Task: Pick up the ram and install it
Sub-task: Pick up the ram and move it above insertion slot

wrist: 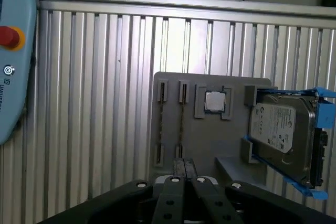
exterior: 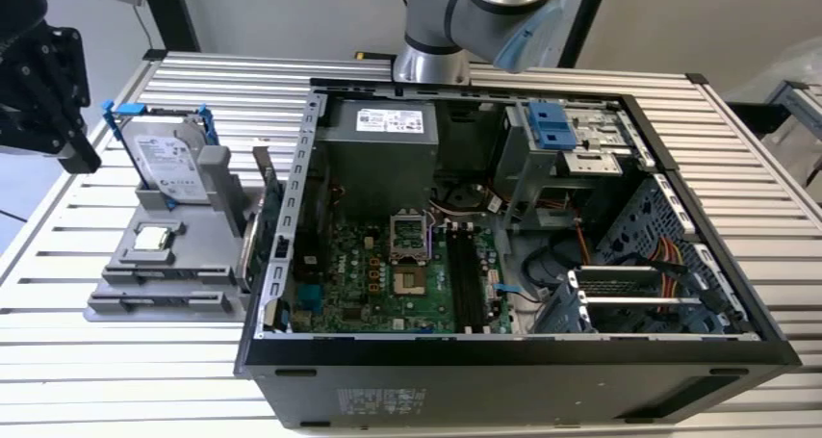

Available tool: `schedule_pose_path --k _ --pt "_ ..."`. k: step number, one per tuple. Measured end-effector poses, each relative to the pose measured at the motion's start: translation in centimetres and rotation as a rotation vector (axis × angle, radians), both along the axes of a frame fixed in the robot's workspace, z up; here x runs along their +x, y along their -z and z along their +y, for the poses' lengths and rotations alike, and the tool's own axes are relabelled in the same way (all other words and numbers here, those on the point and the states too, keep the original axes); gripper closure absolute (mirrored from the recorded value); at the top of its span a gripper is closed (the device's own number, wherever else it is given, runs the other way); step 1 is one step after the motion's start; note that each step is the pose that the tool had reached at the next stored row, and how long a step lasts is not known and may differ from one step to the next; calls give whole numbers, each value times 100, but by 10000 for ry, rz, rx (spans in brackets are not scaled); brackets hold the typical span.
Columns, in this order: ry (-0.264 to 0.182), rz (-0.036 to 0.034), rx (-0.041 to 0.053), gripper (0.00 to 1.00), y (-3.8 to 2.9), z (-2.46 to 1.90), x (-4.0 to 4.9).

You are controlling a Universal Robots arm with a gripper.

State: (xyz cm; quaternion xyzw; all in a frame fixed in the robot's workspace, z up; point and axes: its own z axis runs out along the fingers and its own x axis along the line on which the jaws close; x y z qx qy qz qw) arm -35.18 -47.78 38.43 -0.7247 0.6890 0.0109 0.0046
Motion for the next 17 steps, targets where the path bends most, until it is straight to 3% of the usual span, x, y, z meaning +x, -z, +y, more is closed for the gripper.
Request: schedule_pose_path --k 8,9,17 --pt "-27 1 0 100 0 0 0" --pt "-30 0 -1 0 0 0 0" --pt "-84 1 0 0 0 0 0"
